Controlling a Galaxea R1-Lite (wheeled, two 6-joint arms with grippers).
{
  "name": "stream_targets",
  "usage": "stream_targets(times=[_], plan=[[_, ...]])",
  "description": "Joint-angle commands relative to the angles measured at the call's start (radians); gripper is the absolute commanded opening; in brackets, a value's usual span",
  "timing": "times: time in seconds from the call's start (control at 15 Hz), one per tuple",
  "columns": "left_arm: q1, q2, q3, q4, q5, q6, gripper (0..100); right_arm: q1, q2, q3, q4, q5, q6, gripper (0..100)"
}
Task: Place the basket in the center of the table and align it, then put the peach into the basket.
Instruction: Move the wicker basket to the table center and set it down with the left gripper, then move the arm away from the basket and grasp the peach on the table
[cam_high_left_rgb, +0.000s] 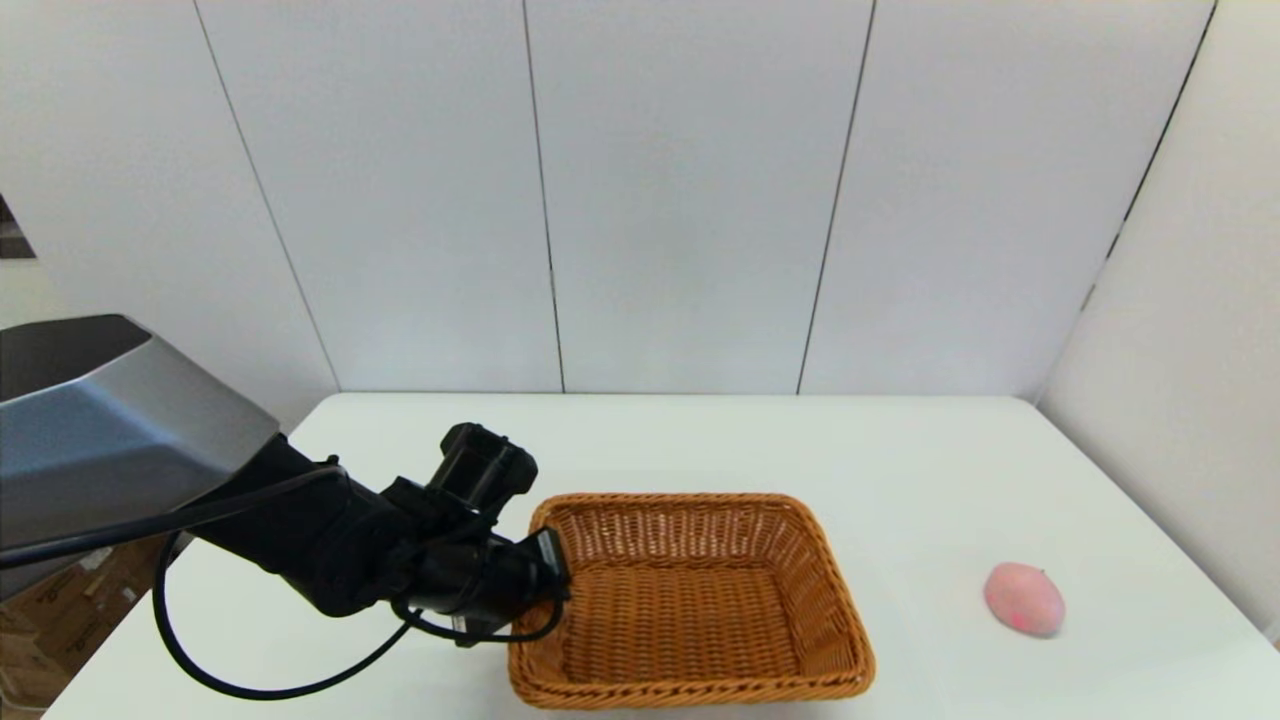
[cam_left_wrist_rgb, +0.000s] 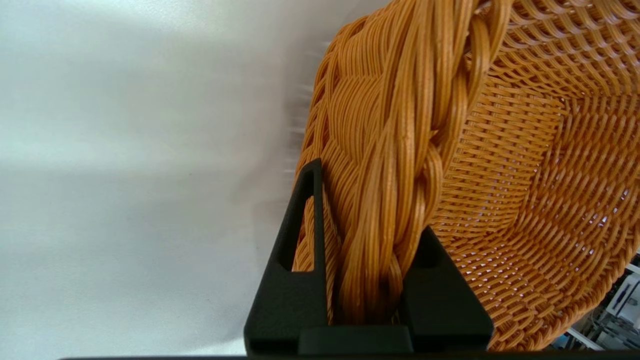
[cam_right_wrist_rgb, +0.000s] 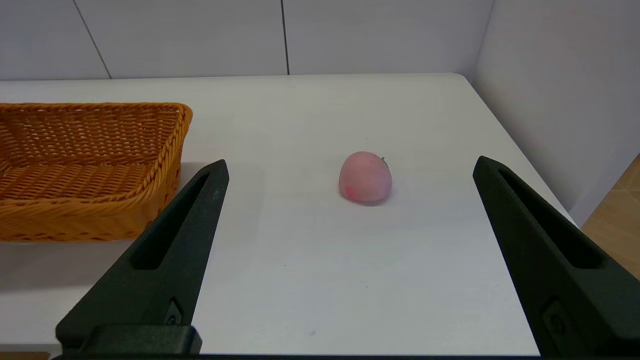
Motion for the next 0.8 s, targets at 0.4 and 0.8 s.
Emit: stream_targets(times=[0.4,0.8], plan=[[0.002,0.022,0.018,-0.046,0.028,-0.005,100,0.0,-0.002,0.0,0.001,0.0,0.0,100],[0.057,-0.167,0.014,-0.051,0.032,0.065,100,0.0,-0.002,0.0,0.001,0.0,0.0,100]])
